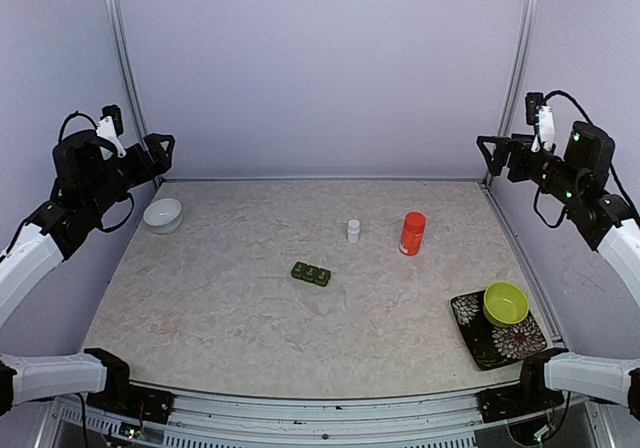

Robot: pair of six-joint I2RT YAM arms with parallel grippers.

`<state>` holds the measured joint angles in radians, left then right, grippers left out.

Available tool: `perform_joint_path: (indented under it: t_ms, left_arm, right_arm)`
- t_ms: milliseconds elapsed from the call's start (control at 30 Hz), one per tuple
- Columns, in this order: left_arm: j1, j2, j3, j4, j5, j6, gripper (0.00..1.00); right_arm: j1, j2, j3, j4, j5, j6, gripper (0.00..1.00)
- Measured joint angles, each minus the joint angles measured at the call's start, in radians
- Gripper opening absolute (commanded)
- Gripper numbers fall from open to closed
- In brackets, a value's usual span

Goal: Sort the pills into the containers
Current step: Pick up the pill container from the center of the board.

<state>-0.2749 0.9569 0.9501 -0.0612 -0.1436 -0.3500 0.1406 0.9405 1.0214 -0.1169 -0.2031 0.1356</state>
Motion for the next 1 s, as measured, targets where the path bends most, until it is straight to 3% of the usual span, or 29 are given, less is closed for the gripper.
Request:
perform_joint_path:
  t_ms: [633,1000]
  left_arm:
    - [-0.079,0.101,0.024,-0.101,0.100,-0.054,0.99]
    - [-0.155,0.165,0.024,-0.095,0.106,-0.069,0.99]
  right_arm:
    - [-0.011,0.105,0.013,-0.045,-0.146,0.251,1.00]
    - [-0.047,0.209,-0.077,0.050,-0.519,0.339,1.00]
